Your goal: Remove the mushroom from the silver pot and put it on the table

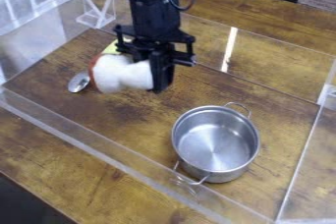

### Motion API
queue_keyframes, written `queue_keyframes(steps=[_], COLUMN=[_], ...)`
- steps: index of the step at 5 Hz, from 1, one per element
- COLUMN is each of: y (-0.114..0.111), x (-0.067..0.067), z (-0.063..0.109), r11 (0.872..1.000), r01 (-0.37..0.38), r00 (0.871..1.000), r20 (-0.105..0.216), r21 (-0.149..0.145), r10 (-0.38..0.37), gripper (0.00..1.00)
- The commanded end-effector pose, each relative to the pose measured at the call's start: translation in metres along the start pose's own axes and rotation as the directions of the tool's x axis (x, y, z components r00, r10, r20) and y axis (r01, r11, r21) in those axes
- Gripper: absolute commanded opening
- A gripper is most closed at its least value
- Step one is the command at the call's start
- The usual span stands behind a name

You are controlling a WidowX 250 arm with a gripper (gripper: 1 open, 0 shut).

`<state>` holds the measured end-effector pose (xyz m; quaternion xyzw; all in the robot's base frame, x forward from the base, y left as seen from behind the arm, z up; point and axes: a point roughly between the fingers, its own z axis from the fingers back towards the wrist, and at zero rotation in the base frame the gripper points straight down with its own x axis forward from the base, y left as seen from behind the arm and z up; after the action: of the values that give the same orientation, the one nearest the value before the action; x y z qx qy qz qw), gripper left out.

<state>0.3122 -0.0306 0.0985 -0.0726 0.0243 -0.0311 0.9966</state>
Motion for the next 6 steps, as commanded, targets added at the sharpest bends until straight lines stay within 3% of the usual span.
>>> queue_keyframes(steps=[1, 2, 3, 5, 6], y=[-0.012, -0.009, -0.01, -0.014, -0.022], x=[0.001, -0.001, -0.001, 0.0, -0.006], z=[0.016, 0.009, 0.005, -0.001, -0.008], r11=[0.999, 0.999, 0.996, 0.98, 0.985], r01=[0.032, 0.034, 0.088, 0.196, 0.172], r00=[0.997, 0.998, 0.996, 0.98, 0.985], r20=[0.064, 0.049, 0.025, -0.015, -0.02], r21=[-0.004, -0.007, -0.007, -0.014, -0.021], r10=[-0.032, -0.033, -0.088, -0.196, -0.172], gripper=[0.0, 0.0, 0.0, 0.0, 0.0])
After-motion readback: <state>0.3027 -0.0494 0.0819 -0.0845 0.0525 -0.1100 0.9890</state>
